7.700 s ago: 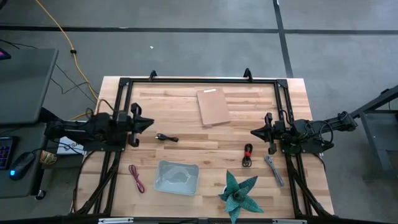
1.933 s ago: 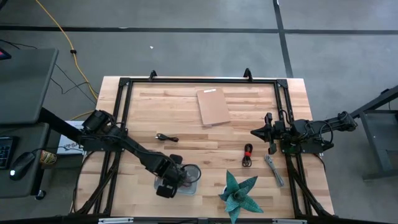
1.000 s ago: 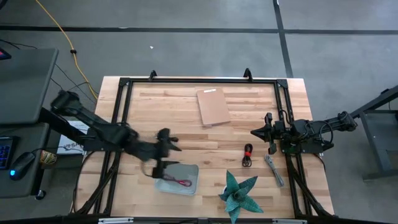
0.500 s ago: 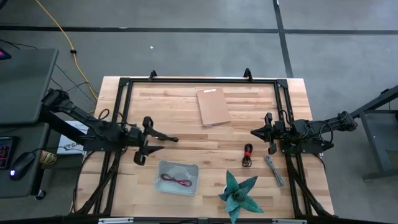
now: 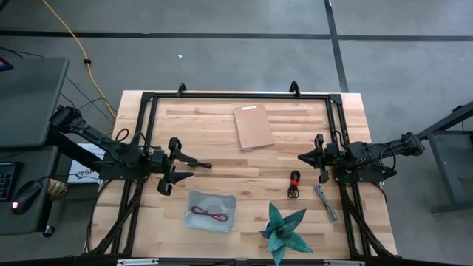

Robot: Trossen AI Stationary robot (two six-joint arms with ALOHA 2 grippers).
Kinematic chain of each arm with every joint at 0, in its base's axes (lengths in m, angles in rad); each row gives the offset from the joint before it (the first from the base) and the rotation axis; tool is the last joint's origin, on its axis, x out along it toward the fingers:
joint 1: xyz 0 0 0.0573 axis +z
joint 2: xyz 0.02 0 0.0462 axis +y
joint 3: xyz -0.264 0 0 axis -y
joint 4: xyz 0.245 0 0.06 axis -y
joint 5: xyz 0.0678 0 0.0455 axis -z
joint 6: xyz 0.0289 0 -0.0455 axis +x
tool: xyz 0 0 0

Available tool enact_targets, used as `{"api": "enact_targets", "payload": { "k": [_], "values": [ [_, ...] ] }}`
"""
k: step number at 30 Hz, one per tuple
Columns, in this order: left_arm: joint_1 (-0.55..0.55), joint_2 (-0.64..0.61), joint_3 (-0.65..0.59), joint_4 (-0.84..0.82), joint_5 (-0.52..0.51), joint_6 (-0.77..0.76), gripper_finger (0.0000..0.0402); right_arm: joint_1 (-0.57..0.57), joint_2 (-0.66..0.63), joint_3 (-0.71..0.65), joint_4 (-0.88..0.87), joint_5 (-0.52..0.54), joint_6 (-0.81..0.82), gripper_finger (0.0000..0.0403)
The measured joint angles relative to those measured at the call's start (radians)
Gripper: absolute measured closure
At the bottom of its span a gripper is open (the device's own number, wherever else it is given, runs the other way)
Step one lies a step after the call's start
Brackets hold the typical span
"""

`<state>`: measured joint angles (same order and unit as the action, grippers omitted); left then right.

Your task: Pick and place USB-C Cables

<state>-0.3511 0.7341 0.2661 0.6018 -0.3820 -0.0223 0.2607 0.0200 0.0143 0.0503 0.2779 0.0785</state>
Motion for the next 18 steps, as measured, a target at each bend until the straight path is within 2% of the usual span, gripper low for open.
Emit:
{"api": "enact_targets", "payload": {
  "k": [3,5,7,9,13,15,18],
  "values": [
    [0.0,0.0,0.0,0.0,0.0,0.0,0.0199,0.0,0.001,-0.001,0.085,0.05,0.044,0.0402],
    [0.0,0.0,0.0,0.0,0.0,0.0,0.0199,0.0,0.0,-0.001,0.209,0.121,0.073,0.0402],
    [0.0,0.0,0.0,0.0,0.0,0.0,0.0199,-0.001,0.001,-0.001,0.342,0.143,0.078,0.0402],
    [0.0,0.0,0.0,0.0,0.0,0.0,0.0199,-0.001,0.007,-0.001,0.459,0.068,0.054,0.0402],
    [0.0,0.0,0.0,0.001,0.0,0.0,0.0199,-0.001,0.076,-0.001,0.667,-0.173,0.01,0.0402],
    [0.0,0.0,0.0,0.0,0.0,0.0,0.0199,-0.001,0.136,0.002,0.737,-0.179,0.011,0.0402],
    [0.0,0.0,0.0,0.001,0.0,0.0,0.0198,-0.001,0.245,0.052,0.737,-0.097,0.029,0.0402]
  ]
}}
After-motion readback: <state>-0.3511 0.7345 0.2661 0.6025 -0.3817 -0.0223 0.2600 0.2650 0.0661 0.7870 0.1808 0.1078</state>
